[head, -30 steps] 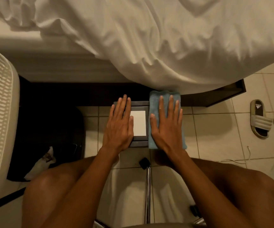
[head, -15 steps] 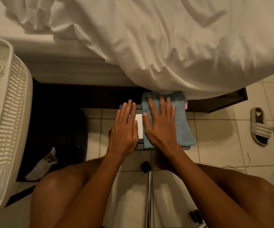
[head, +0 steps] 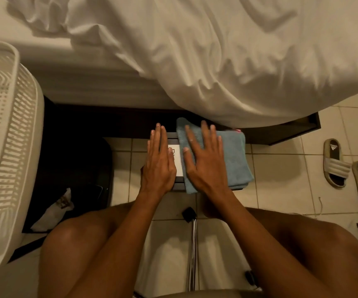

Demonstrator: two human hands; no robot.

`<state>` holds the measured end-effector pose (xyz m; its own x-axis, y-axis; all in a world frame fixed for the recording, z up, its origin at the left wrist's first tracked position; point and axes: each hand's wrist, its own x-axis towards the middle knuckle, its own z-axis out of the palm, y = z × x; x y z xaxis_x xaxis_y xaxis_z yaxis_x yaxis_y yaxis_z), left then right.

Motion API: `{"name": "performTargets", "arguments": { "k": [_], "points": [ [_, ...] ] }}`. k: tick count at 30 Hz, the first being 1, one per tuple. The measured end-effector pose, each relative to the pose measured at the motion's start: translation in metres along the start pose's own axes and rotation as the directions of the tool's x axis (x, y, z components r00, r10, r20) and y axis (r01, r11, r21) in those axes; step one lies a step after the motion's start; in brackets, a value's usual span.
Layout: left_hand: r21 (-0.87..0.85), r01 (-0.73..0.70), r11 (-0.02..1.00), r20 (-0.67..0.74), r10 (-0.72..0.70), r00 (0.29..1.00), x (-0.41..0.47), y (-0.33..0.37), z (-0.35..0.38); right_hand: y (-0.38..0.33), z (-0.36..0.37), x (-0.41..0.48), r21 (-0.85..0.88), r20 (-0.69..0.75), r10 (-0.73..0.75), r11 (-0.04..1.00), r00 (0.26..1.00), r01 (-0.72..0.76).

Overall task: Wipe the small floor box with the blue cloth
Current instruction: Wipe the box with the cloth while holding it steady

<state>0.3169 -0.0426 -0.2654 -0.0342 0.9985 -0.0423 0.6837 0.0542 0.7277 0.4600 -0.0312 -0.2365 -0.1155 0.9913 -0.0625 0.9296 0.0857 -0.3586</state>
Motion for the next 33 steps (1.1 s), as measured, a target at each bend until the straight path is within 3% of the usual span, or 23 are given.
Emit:
{"name": "performTargets", "arguments": {
  "k": [3,5,8,10,12,15,17,19,22,25,27,29,31,33],
  "points": [
    [0.022,0.01,1.0,-0.01,-0.01,1.0,0.0,0.0,0.0,-0.002,0.003,-0.003,0.07,-0.104,0.33,0.944,0.938,-0.324],
    [0.036,0.004,0.999,-0.016,-0.003,1.0,0.0,0.001,0.0,-0.002,0.003,-0.003,0.057,-0.1,0.369,0.929,0.924,-0.365],
    [0.056,-0.006,0.998,-0.011,0.006,1.0,0.0,0.002,0.0,0.003,-0.002,-0.008,0.013,-0.01,0.135,0.991,0.991,-0.134],
    [0.08,-0.006,0.997,-0.009,0.007,1.0,0.0,0.002,-0.001,0.005,-0.005,-0.012,-0.026,0.06,-0.036,0.999,0.998,0.037],
    [0.106,-0.004,0.994,-0.007,0.005,1.0,0.0,0.004,-0.001,0.006,-0.006,-0.013,-0.011,0.064,-0.068,0.998,0.996,0.069],
    [0.175,-0.008,0.985,0.008,0.007,1.0,0.0,0.006,-0.003,0.007,-0.001,-0.01,0.075,-0.039,0.091,0.993,0.995,-0.087],
    [0.286,-0.041,0.957,0.03,0.034,0.999,0.001,0.007,-0.004,0.008,0.003,-0.006,0.077,-0.126,0.288,0.957,0.949,-0.28],
    [0.415,-0.129,0.901,0.102,0.094,0.99,0.001,0.009,-0.004,0.006,0.005,-0.005,0.039,-0.125,0.371,0.929,0.92,-0.369],
    [0.457,-0.258,0.851,0.211,0.178,0.961,0.005,0.009,-0.004,0.012,0.002,-0.013,0.01,-0.017,0.199,0.98,0.98,-0.198],
    [0.44,-0.283,0.852,0.229,0.198,0.953,0.008,0.01,-0.005,0.034,-0.01,-0.018,0.001,0.09,-0.025,1.0,0.996,0.025],
    [0.434,-0.282,0.856,0.223,0.201,0.954,0.008,0.012,-0.005,0.044,-0.014,-0.018,0.004,0.104,-0.041,0.999,0.994,0.041],
    [0.423,-0.281,0.861,0.219,0.204,0.954,0.008,0.013,-0.005,0.042,-0.011,-0.017,0.019,0.02,0.087,0.996,0.996,-0.087],
    [0.412,-0.274,0.869,0.213,0.2,0.956,0.008,0.013,-0.005,0.032,-0.007,-0.013,0.052,-0.062,0.28,0.959,0.958,-0.277],
    [0.411,-0.258,0.874,0.205,0.186,0.961,0.006,0.015,-0.004,0.025,-0.004,-0.013,0.061,-0.076,0.367,0.93,0.927,-0.363]
  ]
}}
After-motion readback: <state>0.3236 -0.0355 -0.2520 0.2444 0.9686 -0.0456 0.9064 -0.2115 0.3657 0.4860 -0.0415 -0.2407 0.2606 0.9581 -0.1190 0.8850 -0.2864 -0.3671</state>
